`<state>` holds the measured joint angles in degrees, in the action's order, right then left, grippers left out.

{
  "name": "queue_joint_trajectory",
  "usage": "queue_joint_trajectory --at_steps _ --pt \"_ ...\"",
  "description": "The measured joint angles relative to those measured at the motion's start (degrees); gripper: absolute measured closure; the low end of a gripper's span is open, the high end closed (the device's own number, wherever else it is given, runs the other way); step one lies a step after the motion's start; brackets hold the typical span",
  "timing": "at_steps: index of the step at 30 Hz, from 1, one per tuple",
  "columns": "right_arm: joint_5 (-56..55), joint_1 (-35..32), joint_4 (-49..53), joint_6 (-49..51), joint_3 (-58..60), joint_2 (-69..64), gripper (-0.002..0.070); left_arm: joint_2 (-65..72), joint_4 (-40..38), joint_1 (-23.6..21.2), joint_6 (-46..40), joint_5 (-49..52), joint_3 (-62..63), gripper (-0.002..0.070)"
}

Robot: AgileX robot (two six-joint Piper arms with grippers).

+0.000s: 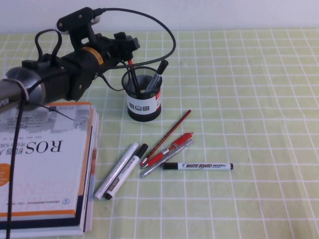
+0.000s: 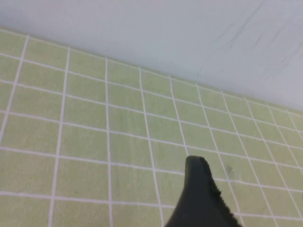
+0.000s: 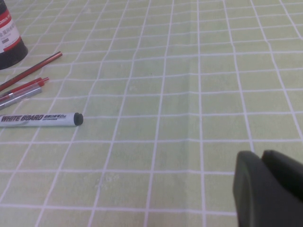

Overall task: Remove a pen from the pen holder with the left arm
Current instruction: Pick up the pen from the pen holder

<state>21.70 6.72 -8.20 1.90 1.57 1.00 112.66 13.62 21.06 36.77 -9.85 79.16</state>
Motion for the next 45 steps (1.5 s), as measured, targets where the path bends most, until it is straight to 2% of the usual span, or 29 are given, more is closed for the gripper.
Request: queue_joint_trajectory --at_steps 6,15,29,40,45 --pt "0.0 0.0 0.0 0.0 0.0 0.0 0.0689 2.6 1.4 0.1 2.1 0.6 1.8 0.0281" --pt "0.0 0.0 0.0 0.0 0.0 0.0 0.0689 3.6 10.0 1.1 7.2 -0.1 3.2 0.0281" --pt "0.0 0.0 0.0 0.0 0.0 0.0 0.0689 6.9 11.2 1.2 7.3 2.6 5.9 0.0284" --pt "0.0 0.0 0.0 0.0 0.0 0.0 0.0688 7.9 11.5 1.2 7.8 1.9 5.9 0.0342" --pt "0.0 0.0 0.0 0.0 0.0 0.0 0.0689 8.0 11.5 1.2 8.4 1.9 5.9 0.0449"
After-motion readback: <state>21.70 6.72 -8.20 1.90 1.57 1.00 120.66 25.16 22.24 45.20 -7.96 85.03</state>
